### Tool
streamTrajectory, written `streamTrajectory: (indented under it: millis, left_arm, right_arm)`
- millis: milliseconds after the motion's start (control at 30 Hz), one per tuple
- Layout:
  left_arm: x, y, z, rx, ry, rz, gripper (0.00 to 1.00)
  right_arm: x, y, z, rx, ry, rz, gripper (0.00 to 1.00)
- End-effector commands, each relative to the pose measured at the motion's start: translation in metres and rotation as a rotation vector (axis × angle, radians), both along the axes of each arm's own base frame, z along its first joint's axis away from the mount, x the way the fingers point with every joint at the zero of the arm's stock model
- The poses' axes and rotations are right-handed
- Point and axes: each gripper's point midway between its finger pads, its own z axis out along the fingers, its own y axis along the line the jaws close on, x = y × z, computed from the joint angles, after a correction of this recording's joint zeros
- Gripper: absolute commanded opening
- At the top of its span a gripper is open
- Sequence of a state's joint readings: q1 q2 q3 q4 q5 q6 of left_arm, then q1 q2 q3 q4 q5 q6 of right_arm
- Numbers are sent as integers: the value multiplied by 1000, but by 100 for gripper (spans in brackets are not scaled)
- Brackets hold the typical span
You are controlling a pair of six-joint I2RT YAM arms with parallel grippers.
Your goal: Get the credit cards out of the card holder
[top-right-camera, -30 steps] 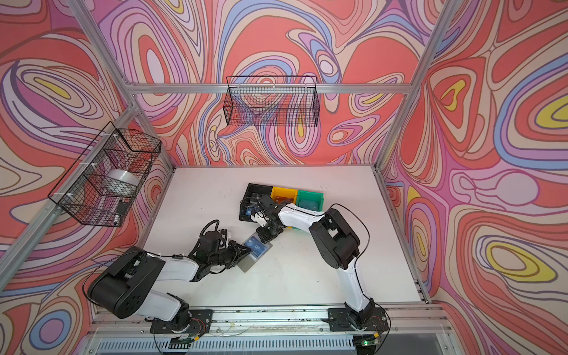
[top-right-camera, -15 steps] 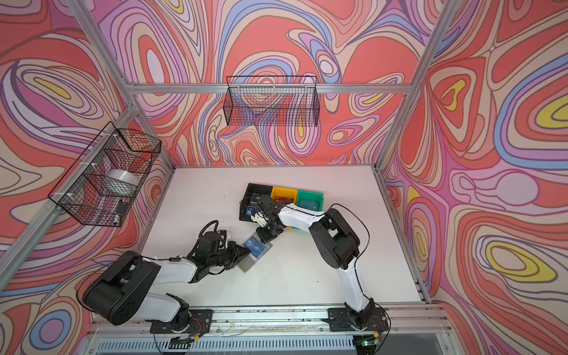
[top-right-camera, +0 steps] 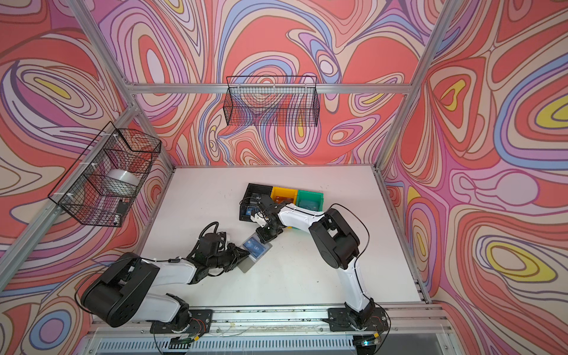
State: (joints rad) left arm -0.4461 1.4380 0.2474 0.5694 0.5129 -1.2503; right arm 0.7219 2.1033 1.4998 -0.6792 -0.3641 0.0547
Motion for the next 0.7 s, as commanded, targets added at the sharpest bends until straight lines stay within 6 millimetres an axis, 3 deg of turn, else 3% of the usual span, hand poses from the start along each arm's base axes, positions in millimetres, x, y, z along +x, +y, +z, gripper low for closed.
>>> streamTrajectory:
  millis: [0,667]
  left_arm:
    - [2,-1,-6,4,11,8,18]
    - [5,-7,-15,-35,19,11,18]
  right_arm:
    - [-25,-9,-27,-69,95,12,9]
    - [-26,-11,-27,-75,98,8,9]
